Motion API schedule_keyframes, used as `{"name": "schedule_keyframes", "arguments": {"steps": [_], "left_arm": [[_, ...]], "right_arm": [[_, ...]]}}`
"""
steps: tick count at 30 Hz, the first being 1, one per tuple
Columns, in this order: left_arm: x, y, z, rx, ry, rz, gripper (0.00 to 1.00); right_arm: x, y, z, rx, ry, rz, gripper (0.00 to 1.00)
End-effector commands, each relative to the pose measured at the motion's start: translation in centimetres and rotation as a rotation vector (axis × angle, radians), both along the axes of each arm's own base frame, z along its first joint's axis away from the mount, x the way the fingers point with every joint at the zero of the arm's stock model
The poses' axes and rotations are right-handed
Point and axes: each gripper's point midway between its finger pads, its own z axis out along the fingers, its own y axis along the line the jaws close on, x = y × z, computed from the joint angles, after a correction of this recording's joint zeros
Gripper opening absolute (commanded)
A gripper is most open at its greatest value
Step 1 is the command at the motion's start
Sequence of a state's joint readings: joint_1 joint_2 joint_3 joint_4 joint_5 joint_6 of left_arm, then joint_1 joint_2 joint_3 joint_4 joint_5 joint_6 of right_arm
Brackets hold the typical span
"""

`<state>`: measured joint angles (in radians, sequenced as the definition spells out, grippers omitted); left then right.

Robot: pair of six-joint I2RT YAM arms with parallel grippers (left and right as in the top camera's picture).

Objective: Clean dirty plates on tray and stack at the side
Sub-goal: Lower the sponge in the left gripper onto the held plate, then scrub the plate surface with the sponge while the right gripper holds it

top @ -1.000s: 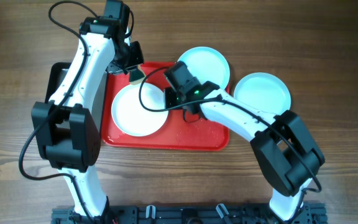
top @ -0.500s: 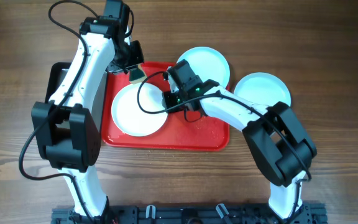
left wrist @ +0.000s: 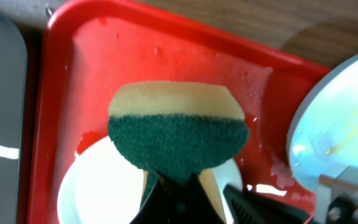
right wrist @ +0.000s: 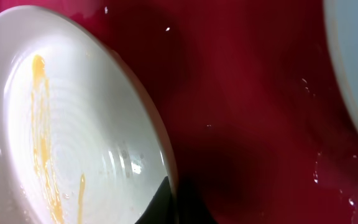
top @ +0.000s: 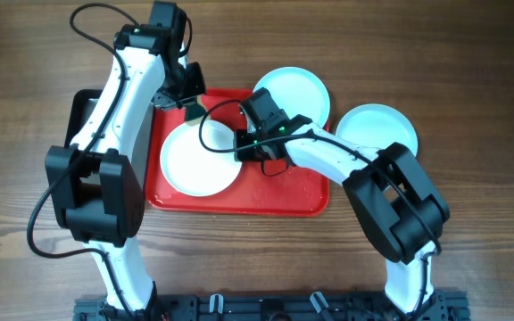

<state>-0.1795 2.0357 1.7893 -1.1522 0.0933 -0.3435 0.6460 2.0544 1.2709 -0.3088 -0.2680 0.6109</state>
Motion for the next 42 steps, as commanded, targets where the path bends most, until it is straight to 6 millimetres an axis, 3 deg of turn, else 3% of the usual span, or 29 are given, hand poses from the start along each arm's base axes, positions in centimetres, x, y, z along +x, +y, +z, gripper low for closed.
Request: {"name": "schedule_keyframes", "arguments": {"steps": [1,10,16,19,24,26,31,37,42], "left_arm": [[-1.3,0.5,-1.7,0.027,0.064,0.015,0.04],[-6.7,2.1,-7.7,0.095,0.243,0.014,0.04],[-8.8,2.7,-11.8,0.134,0.253,-0.026,0.04],[-9.4,0.6,-13.3,0.107,0.221,-0.156,0.04],[-11.9,-7.3,-12.6,-0.135,0.217,-0.5,0.04],[-12.8,-9.0,-12.5,-0.157,0.218,-0.56,0.04],[-11.7,-8.7,-12.6,-0.139,0.187,-0.512,0.04],[-6.2,-2.6,-13.3,0.04,0.074,-0.117,0.04],[-3.2,-0.2,-13.0,0.046,-0.014,0.038,0.04]], "right_arm": [[0.7,-0.4,-0.9,0.001,0.05,-0.105,0.04],[0.5,-0.6,-0.9,0.018,0.074,-0.097,0.04],[0.5,-0.6,-0.8,0.02,0.069,-0.085,0.04],[0.6,-0.5,-0.8,0.022,0.064,-0.074,0.04],[0.6,-0.5,-0.8,0.022,0.062,-0.073,0.04],[0.6,-0.5,-0.8,0.022,0.062,-0.073,0.04],[0.5,-0.5,-0.8,0.021,0.063,-0.072,0.04],[0.4,-0.3,-0.7,0.029,0.069,-0.059,0.04],[0.2,-0.4,-0.8,0.025,0.073,-0.059,0.04]]}}
